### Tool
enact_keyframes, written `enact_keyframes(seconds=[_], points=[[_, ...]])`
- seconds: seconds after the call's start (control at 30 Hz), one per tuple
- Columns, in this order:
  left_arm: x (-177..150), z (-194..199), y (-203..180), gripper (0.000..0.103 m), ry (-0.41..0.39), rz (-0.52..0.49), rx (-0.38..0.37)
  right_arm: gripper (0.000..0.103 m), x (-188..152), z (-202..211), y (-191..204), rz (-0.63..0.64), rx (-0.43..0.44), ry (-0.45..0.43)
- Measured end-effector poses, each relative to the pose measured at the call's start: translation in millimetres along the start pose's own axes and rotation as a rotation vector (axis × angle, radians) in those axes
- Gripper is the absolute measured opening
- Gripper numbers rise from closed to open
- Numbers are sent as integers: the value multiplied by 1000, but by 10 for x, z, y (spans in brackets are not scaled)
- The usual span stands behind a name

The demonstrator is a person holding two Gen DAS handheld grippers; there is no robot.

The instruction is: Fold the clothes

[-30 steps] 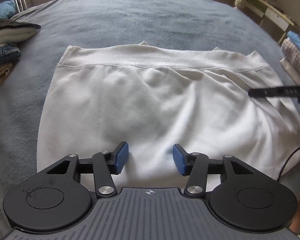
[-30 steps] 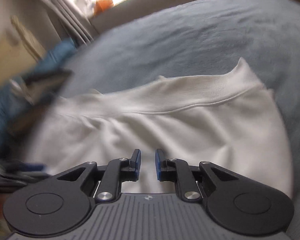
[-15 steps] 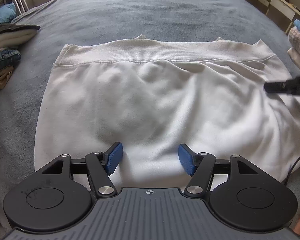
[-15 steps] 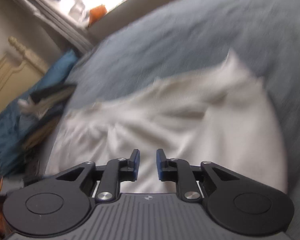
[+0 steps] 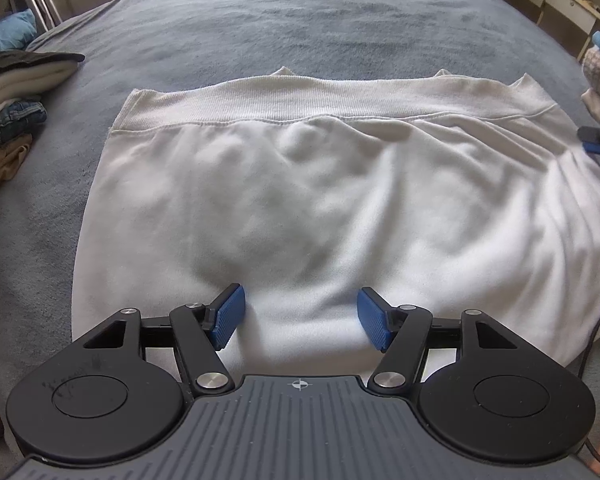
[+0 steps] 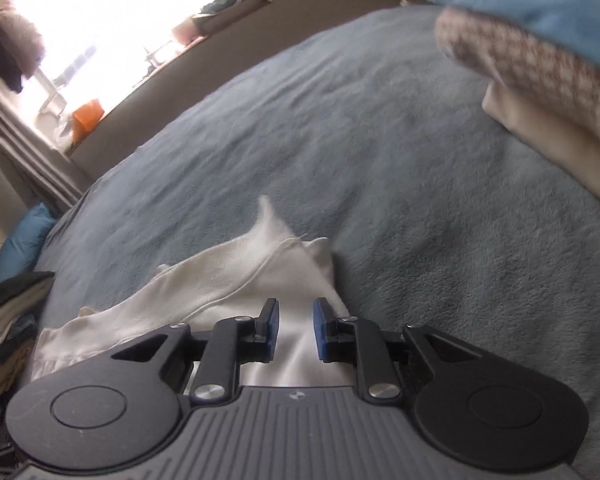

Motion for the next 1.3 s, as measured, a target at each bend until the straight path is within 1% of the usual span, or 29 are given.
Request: enact_keyframes(seconds=[0.1,0.17,0.3,0.37,0.47,0.6,0.73,0.8,0.93,1.03,1.17,1.3], points=[[3,0,-6,63,3,-1,5,23,-97,64,158,30,119,82],[2,3,-8,63,4,0,8,28,-204,55,300,62,186,150],[1,4,-7,63,2,2,9,30,-470,-23,465,23,289,303],[-4,7,-5,63,1,3,9,30,-590,-77,504,2,311,360],[-8,8,-2,63,-2,5,7,29,-713,-107,460,3,272,378],[-20,17,-3,63,-9,7,3,29,-692,2,200,-93,255,338],[-31,28,2,63,-14,10,-2,28,-537,104,-124,-223,225,278],[-34,31,8,63,-16,12,-4,27,-489,160,-239,-251,194,239],[-43,36,15,63,-19,15,-8,27,-440,271,-402,-277,120,159],[-44,42,24,63,-20,19,-12,28,-432,336,-582,-357,111,128],[-51,48,25,63,-21,20,-10,28,-432,403,-769,-456,72,85],[-53,44,20,64,-23,19,-7,30,-437,488,-856,-505,35,43]])
Point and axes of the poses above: each gripper's, at about its wrist camera, not at the fingertips, and z roughly against the way its jaws point, y to its left, x to its top, the point moved 1 cm from there along -z, roughly the way its jaws point, and after that the axes turned 9 degrees about -z, right-handed, at the moved point
